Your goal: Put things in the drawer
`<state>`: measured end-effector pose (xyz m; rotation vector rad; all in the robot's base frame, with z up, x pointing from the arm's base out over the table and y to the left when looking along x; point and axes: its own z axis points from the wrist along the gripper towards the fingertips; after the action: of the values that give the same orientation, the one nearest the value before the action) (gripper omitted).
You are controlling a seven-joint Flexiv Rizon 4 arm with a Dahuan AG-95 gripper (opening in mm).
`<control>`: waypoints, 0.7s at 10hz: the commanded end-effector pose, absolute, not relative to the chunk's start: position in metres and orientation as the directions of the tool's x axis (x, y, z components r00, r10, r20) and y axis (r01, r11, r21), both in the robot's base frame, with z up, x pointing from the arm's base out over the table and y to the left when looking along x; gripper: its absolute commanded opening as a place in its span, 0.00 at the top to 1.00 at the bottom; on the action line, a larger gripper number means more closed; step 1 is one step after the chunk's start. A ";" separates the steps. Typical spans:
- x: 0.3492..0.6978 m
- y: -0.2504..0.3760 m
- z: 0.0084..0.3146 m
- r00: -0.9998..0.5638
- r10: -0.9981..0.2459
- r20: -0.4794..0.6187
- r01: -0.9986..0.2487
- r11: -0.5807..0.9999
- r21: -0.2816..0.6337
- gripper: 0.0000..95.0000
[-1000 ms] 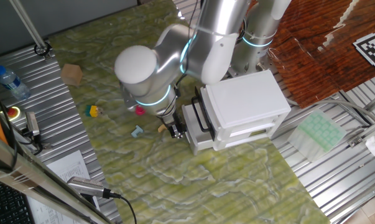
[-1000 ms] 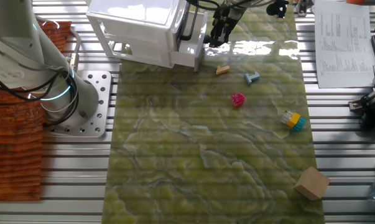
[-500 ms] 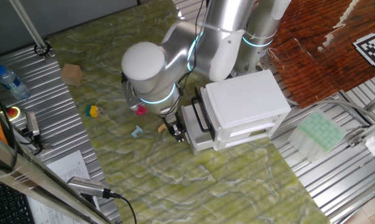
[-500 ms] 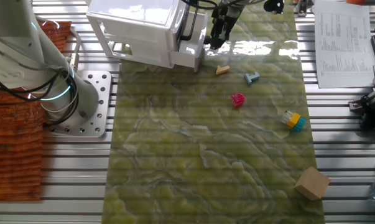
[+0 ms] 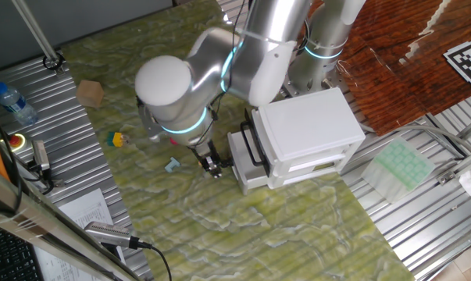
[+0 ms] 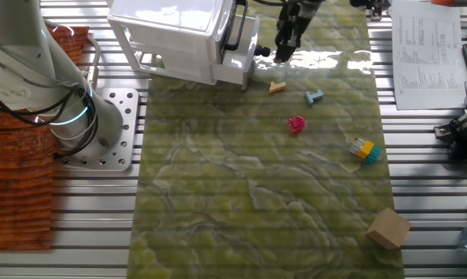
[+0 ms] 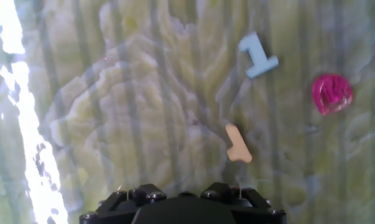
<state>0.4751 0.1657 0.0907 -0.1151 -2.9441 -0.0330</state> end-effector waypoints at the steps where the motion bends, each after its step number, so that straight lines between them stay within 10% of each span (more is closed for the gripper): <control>1: 0.480 0.155 0.094 -0.980 0.043 0.195 0.051 0.998 0.035 1.00; 7: 0.458 0.149 0.083 -0.980 0.046 0.196 0.052 0.998 0.025 1.00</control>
<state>0.4580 0.1503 0.0812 -0.0716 -2.9440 -0.0408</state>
